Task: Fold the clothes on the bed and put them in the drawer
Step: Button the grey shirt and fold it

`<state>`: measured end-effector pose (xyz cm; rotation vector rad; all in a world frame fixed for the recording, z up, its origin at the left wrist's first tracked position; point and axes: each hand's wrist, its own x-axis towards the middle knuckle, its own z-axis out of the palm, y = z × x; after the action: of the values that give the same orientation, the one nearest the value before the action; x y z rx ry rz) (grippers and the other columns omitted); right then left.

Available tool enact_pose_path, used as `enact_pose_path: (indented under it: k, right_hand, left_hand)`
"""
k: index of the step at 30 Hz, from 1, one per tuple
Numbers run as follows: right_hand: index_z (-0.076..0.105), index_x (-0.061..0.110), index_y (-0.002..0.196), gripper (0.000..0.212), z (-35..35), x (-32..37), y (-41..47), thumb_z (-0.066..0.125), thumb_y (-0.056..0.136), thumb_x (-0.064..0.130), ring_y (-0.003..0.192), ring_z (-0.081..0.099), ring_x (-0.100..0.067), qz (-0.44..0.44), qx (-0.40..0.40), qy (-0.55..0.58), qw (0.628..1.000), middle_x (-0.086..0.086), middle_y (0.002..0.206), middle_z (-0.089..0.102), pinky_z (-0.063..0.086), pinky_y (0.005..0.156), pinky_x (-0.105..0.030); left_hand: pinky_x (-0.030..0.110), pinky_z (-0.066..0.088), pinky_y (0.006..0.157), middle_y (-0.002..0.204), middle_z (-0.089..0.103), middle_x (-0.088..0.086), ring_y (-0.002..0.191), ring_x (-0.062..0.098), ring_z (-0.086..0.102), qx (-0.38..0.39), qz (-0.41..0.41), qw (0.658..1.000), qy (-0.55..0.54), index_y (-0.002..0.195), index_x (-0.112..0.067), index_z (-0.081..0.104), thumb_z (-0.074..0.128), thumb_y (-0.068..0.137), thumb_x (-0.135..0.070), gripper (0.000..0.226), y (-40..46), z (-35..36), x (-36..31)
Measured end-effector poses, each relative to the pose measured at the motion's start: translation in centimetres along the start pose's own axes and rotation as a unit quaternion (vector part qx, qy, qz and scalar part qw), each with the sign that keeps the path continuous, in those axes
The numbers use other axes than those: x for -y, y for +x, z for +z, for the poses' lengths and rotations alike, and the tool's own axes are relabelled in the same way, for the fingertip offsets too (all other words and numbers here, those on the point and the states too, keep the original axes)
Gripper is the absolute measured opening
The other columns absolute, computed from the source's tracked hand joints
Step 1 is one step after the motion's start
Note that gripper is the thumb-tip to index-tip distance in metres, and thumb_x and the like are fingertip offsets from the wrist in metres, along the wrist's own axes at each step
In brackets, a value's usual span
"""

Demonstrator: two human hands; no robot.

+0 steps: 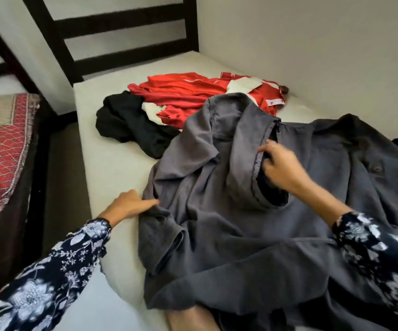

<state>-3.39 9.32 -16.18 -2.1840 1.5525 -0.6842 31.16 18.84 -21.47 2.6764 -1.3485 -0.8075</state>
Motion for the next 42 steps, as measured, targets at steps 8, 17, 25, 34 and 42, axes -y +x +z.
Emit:
enact_pose_path:
  k: [8,17,25,34,42]
  right_hand:
    - [0.047,0.005,0.135,0.054,5.6,11.4,-3.7,0.063,0.091,0.033,0.121,0.052,-0.022,-0.145,0.134,0.124,0.972,-0.011,0.134,0.052,0.032,0.094,-0.014]
    - [-0.014,0.039,0.147,0.124,7.9,22.3,-5.2,0.083,0.07,0.038,0.127,0.05,-0.024,-0.087,0.142,0.287,0.943,-0.011,0.151,0.032,0.046,0.104,-0.04]
    - [0.054,0.014,0.079,0.015,0.9,21.7,0.8,0.048,0.086,0.003,0.077,0.062,-0.027,0.122,0.113,0.327,0.93,-0.015,0.086,0.064,0.055,0.068,-0.037]
    - [0.053,0.015,0.101,0.011,-12.0,21.0,9.3,0.042,0.097,0.014,0.062,0.054,-0.016,0.143,0.117,0.268,0.946,-0.004,0.075,0.054,0.051,0.038,-0.025]
    - [0.04,0.021,0.125,0.029,-19.6,17.6,11.7,0.041,0.098,0.01,0.087,0.053,-0.016,0.083,-0.166,0.479,0.858,0.002,0.093,0.05,0.054,0.077,-0.038]
  left_hand:
    - [0.033,0.051,0.08,0.104,0.067,0.014,0.085,0.021,0.065,0.001,0.056,0.791,-0.609,0.105,-0.012,0.063,0.052,0.097,-0.028,0.021,-3.3,-4.9,-2.2]
    - [0.026,0.05,0.074,0.099,0.072,0.0,0.086,0.011,0.068,0.044,0.19,0.83,-0.523,0.1,-0.024,0.064,0.051,0.095,-0.043,0.023,-8.3,-12.5,-7.8]
    - [0.034,0.043,0.083,0.108,0.068,0.008,0.097,0.023,0.061,-0.14,0.198,0.886,-0.394,0.093,-0.023,0.065,0.038,0.1,-0.043,0.034,-6.6,-10.9,-6.6]
    - [0.028,0.047,0.088,0.127,0.057,0.017,0.115,0.029,0.058,0.076,0.049,0.996,0.001,0.127,-0.004,0.048,0.052,0.078,-0.074,0.086,-6.9,2.2,-2.7]
    - [0.026,0.049,0.082,0.114,0.064,0.006,0.104,0.024,0.061,0.064,0.123,0.989,-0.049,0.109,-0.015,0.057,0.061,0.088,-0.039,0.032,-8.4,2.8,-3.5]
